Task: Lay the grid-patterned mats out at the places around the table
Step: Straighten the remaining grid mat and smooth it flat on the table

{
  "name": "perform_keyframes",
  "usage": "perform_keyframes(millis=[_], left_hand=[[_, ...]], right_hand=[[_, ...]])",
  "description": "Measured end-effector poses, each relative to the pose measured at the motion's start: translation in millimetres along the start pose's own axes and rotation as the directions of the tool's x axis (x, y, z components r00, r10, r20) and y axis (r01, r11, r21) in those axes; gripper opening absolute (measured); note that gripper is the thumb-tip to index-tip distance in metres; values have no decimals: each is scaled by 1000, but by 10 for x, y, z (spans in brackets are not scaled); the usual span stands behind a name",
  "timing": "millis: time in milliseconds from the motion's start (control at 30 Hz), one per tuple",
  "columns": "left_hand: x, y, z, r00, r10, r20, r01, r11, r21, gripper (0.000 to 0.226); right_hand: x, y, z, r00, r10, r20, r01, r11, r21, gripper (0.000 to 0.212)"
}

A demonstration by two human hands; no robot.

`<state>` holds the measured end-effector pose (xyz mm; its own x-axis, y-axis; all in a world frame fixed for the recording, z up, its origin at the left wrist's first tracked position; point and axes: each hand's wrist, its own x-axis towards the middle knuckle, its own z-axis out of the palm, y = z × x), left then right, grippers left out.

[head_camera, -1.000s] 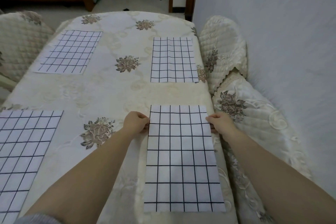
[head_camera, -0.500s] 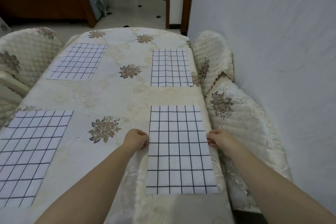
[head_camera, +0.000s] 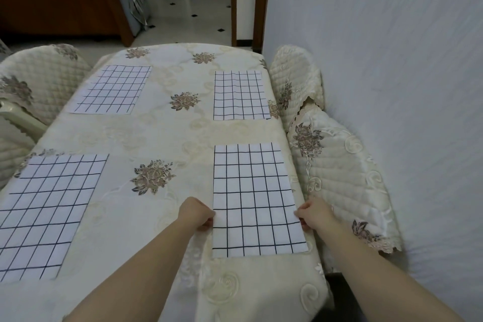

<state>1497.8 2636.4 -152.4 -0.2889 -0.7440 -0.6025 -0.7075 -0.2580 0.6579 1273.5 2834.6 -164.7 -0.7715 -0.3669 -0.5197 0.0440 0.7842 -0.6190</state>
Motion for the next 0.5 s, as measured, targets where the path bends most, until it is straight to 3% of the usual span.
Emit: perform_keyframes(millis=[100,267,500], left_hand=[[-33,-55,69,1000,11,10,-12,997,71,6],[-135,-94,124,999,53,-10,-51,991,127,21],[-153,-181,89,998,60,-25,-56,991,125,14]], right_hand=[[-112,3,13,999,-23,-33,19,993,-116,12],[-216,15,58,998,-19,-61,14,996,-90,16],[-277,35,61,997,-47,-64,42,996,-83,14]])
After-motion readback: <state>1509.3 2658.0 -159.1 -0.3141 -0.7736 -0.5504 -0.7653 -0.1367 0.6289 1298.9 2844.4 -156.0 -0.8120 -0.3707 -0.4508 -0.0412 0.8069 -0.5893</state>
